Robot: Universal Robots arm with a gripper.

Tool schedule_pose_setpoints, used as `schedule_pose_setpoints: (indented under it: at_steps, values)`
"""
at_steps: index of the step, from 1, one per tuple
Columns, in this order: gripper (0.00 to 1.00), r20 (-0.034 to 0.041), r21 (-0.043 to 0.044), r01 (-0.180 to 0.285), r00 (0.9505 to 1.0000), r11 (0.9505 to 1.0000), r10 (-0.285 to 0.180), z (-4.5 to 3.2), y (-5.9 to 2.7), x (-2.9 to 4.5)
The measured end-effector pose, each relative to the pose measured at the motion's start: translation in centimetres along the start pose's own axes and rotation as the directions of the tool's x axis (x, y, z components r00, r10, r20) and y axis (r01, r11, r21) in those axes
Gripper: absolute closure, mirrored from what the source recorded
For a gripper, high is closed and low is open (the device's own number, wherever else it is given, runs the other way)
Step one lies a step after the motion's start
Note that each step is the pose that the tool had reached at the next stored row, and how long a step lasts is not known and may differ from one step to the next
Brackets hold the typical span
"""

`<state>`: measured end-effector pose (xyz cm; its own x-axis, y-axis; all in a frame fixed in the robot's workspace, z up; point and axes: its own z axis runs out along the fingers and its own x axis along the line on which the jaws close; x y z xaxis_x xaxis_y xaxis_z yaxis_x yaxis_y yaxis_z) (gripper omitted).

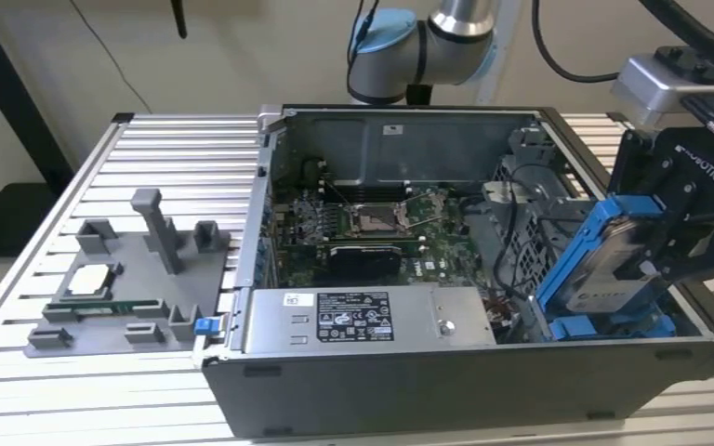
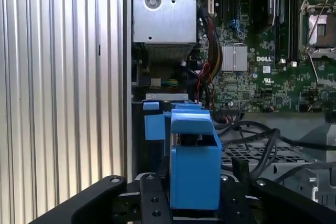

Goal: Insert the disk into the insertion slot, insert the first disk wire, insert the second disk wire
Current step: 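Insert the disk into the insertion slot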

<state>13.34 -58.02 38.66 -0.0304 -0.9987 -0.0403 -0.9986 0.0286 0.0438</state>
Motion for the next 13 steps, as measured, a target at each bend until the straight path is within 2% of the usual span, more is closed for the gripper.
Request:
schedule_pose_setpoints:
  at_steps: [8,11,12,13]
  values:
    - [1.00,0.0001,0.0000,0.000,1.0000,1.0000,0.000,1.45,-0.06,0.05]
    - [1.00,0.0000,0.0000,0.000,1.0000,1.0000,0.000,1.72,-0.06,0.05]
    - [0.00,-0.0001,-0.0001,0.000,1.0000,1.0000,0.000,1.71,-0.06,0.04]
    - [0.00,-0.0002,-0.0001,0.000,1.0000,1.0000,0.000,1.71,-0.06,0.04]
